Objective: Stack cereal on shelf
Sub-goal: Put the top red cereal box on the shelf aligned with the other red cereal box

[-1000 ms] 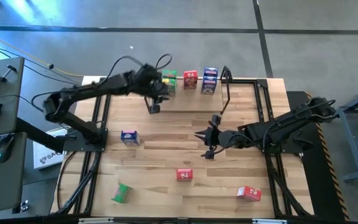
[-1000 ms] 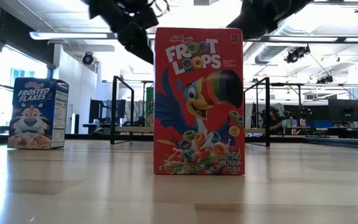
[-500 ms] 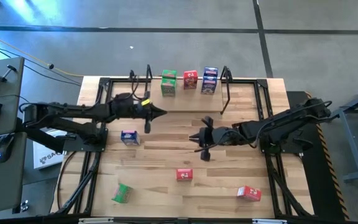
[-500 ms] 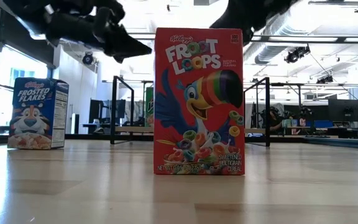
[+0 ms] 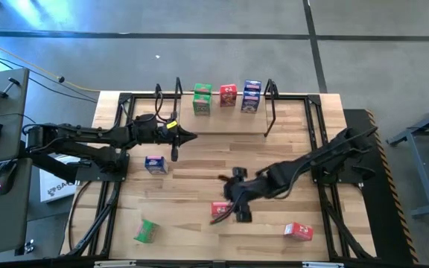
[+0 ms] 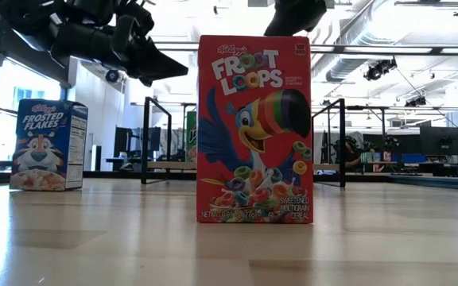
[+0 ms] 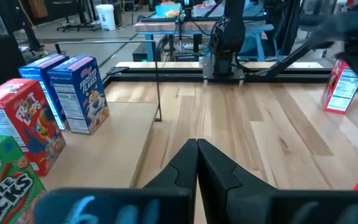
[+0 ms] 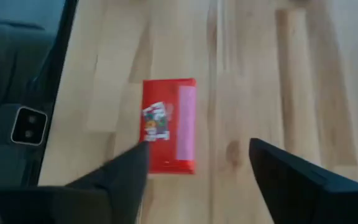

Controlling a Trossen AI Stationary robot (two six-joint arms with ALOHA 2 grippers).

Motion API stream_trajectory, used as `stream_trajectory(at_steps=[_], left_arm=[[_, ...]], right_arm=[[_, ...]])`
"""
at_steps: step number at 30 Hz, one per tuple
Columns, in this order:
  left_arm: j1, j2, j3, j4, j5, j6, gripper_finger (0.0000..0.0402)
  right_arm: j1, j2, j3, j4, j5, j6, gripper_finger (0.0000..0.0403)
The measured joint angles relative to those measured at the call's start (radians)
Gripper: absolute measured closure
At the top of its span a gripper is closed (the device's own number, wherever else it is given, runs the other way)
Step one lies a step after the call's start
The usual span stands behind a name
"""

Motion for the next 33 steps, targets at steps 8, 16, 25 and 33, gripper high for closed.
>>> stream_trajectory(at_steps=[8, 16, 25, 33], left_arm=[[0.006, 0.000, 0.000, -0.001, -0.002, 0.013, 0.0399], [0.006, 0.000, 0.000, -0.002, -0.002, 0.020, 0.0399], [0.011, 0.000, -0.011, 0.007, -0.002, 0.017, 0.0399], [0.056, 0.001, -0.066, 0.040, -0.003, -0.051, 0.0399]], right_arm=[[0.013, 0.214, 0.287, -0.239, -0.018, 0.092, 0.0121], [0.013, 0.333, 0.395, -0.323, -0.078, 0.154, 0.0121], [-0.010, 0.364, 0.393, -0.350, -0.087, 0.210, 0.0181], [-0.021, 0.363, 0.432, -0.339, -0.118, 0.134, 0.0255]])
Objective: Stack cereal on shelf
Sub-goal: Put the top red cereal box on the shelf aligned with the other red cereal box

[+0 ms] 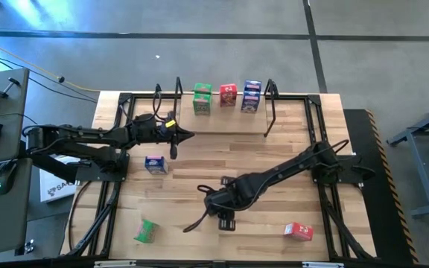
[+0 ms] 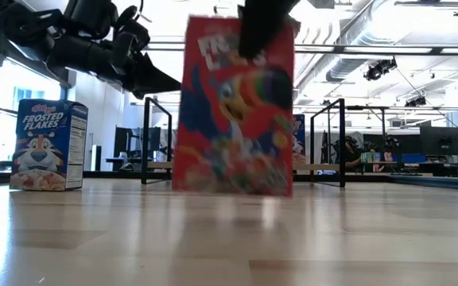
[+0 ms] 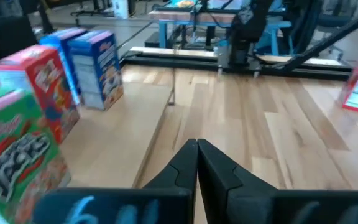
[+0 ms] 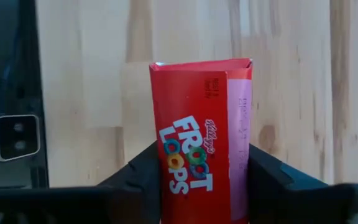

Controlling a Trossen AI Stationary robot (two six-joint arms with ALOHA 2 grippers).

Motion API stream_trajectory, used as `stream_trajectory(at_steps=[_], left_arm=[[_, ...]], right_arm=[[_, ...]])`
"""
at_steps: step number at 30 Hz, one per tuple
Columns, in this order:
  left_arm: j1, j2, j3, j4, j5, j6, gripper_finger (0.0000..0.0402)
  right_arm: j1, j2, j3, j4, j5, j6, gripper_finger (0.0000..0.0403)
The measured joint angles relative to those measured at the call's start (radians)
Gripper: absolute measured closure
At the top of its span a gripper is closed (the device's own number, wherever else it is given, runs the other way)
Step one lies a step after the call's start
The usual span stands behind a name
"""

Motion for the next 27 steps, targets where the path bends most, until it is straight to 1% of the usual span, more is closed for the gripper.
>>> stream_trajectory(at_steps=[4, 6, 8, 12, 16, 18, 21, 24, 27], left_arm=[[0.001, 0.000, -0.007, 0.046, -0.001, -0.003, 0.0399], [0.001, 0.000, -0.008, 0.063, 0.000, -0.002, 0.0399], [0.001, 0.000, -0.008, 0.086, 0.000, -0.003, 0.0399], [0.001, 0.000, -0.008, 0.110, -0.001, -0.040, 0.0399], [0.001, 0.000, -0.008, 0.126, -0.001, -0.087, 0.0399], [0.001, 0.000, -0.008, 0.127, -0.005, -0.087, 0.0399], [0.001, 0.000, -0.008, 0.129, -0.012, -0.087, 0.0399], [0.001, 0.000, -0.008, 0.128, -0.012, -0.085, 0.0399], [0.001, 0.000, -0.008, 0.129, -0.012, -0.078, 0.0399]], right_arm=[[-0.025, 0.000, 0.086, -0.062, -0.003, -0.067, 0.0258], [-0.048, 0.000, 0.150, -0.131, 0.001, -0.122, 0.0259], [-0.080, 0.000, 0.227, -0.226, 0.033, -0.193, 0.0259], [-0.182, -0.001, 0.380, -0.369, 0.101, -0.396, 0.0259], [-0.325, -0.002, 0.491, -0.456, 0.111, -0.592, 0.0259], [-0.403, -0.005, 0.501, -0.478, 0.111, -0.690, 0.0259], [-0.519, -0.016, 0.459, -0.493, 0.108, -0.817, 0.0260], [-0.622, -0.017, 0.399, -0.451, 0.077, -0.905, 0.0260], [-0.702, -0.015, 0.336, -0.374, 0.060, -0.968, 0.0260]])
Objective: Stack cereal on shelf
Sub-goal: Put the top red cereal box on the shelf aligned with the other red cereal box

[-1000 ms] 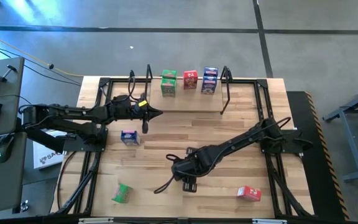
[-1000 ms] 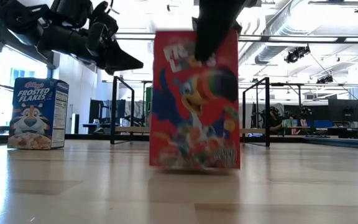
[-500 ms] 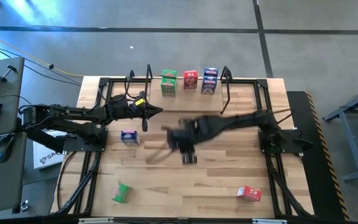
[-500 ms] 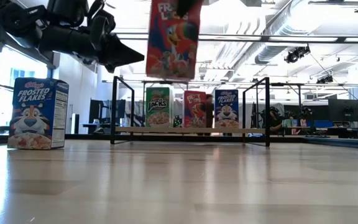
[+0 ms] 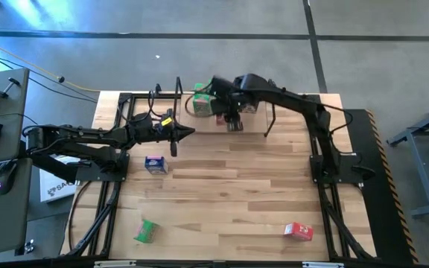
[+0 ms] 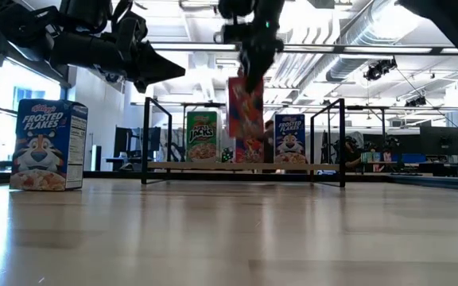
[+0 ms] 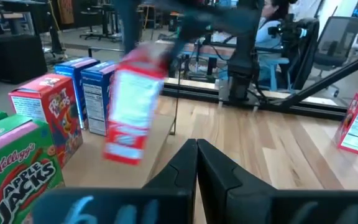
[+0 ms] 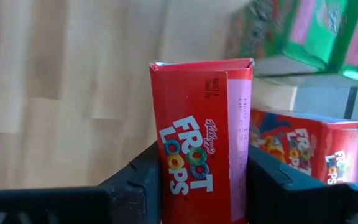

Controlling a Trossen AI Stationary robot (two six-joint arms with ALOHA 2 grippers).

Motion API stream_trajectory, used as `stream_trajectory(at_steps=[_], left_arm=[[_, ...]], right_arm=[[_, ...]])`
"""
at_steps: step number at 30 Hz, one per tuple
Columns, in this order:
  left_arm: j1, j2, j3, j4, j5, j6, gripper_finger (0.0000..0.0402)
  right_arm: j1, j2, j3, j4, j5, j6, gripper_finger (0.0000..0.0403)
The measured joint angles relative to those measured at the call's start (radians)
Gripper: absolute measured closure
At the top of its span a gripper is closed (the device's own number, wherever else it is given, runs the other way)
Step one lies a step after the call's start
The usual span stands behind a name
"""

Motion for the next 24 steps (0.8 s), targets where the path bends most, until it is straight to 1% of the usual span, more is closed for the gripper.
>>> stream_trajectory(at_steps=[6, 12, 17, 24], left_arm=[[0.000, 0.000, 0.000, 0.002, 0.000, 0.000, 0.0399], [0.000, 0.000, 0.000, 0.002, 0.000, 0.000, 0.0399], [0.000, 0.000, 0.000, 0.002, 0.000, -0.001, 0.0399], [0.000, 0.000, 0.000, 0.001, 0.000, -0.001, 0.0399]], right_arm=[[-0.102, -0.001, -0.137, 0.124, -0.040, -0.064, 0.0260], [-0.139, -0.002, -0.233, 0.214, -0.012, -0.084, 0.0260], [-0.144, -0.003, -0.242, 0.250, 0.015, -0.085, 0.0249], [-0.144, -0.001, -0.233, 0.263, 0.072, -0.084, 0.0212]])
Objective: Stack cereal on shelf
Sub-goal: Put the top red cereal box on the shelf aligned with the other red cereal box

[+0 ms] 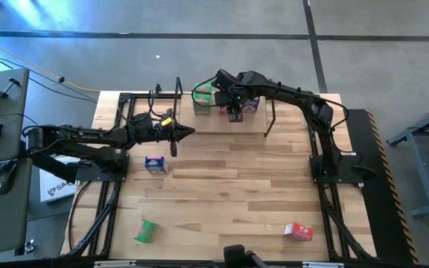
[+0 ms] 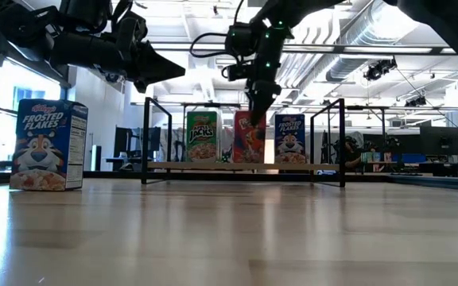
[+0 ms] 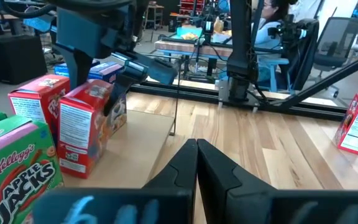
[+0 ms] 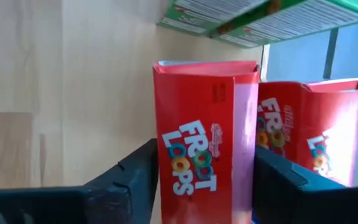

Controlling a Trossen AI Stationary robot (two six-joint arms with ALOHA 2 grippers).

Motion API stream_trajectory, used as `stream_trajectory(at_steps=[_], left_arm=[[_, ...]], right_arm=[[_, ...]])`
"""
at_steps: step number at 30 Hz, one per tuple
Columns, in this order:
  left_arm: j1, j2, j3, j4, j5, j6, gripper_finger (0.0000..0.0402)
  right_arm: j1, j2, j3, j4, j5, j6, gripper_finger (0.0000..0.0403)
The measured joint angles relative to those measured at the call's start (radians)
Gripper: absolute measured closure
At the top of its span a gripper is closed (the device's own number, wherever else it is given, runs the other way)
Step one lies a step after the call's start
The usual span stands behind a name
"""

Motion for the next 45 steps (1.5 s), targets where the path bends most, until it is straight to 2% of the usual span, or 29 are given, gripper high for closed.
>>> stream_trajectory(at_steps=[11, 19, 23, 27, 32, 34, 36, 41, 45], left_arm=[[0.000, 0.000, 0.000, -0.001, 0.000, -0.007, 0.0399], [0.000, 0.000, 0.000, 0.000, 0.000, -0.007, 0.0399], [0.000, 0.000, 0.000, 0.000, 0.000, -0.002, 0.0399], [0.001, 0.000, 0.001, -0.009, 0.000, -0.010, 0.0399], [0.000, 0.000, 0.001, -0.015, 0.000, -0.009, 0.0399], [0.001, 0.000, 0.001, -0.018, 0.000, -0.009, 0.0399], [0.000, 0.000, 0.001, -0.019, 0.000, -0.009, 0.0399], [0.000, 0.000, 0.001, -0.030, 0.000, -0.009, 0.0399], [0.001, 0.000, 0.001, -0.042, 0.000, -0.009, 0.0399]], right_arm=[[0.015, -0.022, 0.002, 0.019, 0.037, 0.008, 0.0196], [0.047, -0.097, 0.002, 0.031, 0.130, 0.008, 0.0196], [0.065, -0.139, 0.002, 0.031, 0.090, 0.083, 0.0201], [0.062, -0.143, -0.024, 0.024, -0.045, 0.202, 0.0238], [0.062, -0.139, -0.206, 0.189, -0.043, 0.223, 0.0328], [0.060, -0.138, -0.282, 0.290, -0.043, 0.236, 0.0369], [0.059, -0.138, -0.351, 0.411, -0.041, 0.254, 0.0393], [0.059, -0.138, -0.455, 0.615, -0.006, 0.297, 0.0380], [0.057, -0.138, -0.470, 0.645, 0.045, 0.321, 0.0382]])
